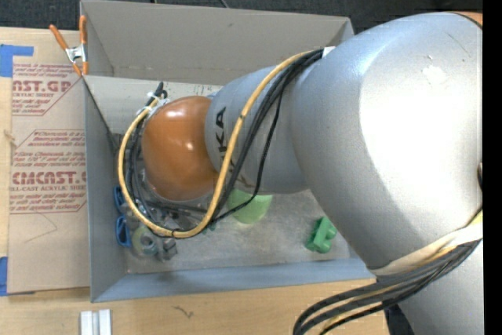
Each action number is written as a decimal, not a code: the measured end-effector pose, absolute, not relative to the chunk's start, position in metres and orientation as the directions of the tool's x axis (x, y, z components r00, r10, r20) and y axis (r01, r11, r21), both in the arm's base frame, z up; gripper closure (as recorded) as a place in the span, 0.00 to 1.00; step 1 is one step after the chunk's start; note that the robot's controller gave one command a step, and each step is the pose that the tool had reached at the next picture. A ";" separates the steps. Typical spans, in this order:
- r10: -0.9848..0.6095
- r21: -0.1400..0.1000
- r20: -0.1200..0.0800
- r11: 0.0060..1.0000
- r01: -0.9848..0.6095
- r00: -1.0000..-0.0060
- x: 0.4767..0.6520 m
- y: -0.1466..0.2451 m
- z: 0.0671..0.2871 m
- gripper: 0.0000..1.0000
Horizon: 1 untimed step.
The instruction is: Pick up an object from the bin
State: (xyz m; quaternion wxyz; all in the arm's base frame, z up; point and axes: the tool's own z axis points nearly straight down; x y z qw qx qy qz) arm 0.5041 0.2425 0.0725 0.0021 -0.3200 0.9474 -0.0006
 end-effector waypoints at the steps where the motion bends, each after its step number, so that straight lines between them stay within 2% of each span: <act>1: -0.957 -0.005 -0.005 0.291 -0.957 -0.290 0.509 0.180 0.262 1.00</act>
Offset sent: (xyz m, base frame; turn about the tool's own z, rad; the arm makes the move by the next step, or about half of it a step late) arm 0.0034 -0.0623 0.1877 -0.6271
